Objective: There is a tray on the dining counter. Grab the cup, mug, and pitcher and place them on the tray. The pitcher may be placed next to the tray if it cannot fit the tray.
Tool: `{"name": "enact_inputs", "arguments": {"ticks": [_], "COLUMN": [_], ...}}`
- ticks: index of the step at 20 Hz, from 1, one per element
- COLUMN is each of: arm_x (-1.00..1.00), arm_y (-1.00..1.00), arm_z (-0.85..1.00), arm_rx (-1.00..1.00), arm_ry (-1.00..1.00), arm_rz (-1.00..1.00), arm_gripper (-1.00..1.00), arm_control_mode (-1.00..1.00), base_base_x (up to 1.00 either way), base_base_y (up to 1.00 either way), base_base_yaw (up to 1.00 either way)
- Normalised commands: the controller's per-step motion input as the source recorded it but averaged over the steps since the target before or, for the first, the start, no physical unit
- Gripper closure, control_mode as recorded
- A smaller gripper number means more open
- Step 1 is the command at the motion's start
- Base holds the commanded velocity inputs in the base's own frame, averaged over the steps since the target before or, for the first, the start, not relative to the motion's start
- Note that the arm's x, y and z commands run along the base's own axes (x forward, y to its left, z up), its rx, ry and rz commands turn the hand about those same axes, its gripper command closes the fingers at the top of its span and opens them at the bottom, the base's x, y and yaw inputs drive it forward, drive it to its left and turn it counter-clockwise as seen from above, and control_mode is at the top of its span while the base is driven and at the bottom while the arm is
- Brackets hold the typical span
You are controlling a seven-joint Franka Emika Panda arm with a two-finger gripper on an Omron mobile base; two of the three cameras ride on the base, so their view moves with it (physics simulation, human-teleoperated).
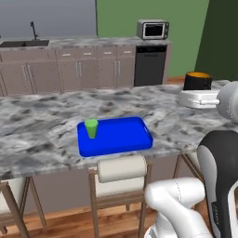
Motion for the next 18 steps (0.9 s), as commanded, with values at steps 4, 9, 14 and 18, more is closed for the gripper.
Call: {"name": "enact_inputs", "arguments": {"ticks": [4, 9, 14, 18], "arm_x": [0.00, 0.00, 0.00, 0.00], "arm_y": [0.00, 0.00, 0.00, 0.00], "arm_z": [0.00, 0.00, 0.00, 0.00], "arm_rx": [0.00, 0.00, 0.00, 0.00], "arm_ry": [0.00, 0.00, 0.00, 0.00], "arm_rz": [0.00, 0.00, 0.00, 0.00], "arm_gripper": [1.00, 1.00, 1.00, 1.00], "arm_control_mode": [1.00, 1.00, 1.00, 1.00], "base_base_x": [0.32, 0.14, 0.11, 0.03], "base_base_y": [0.10, 0.12, 0.13, 0.19], "base_base_yaw": [0.00, 0.00, 0.00, 0.00]}}
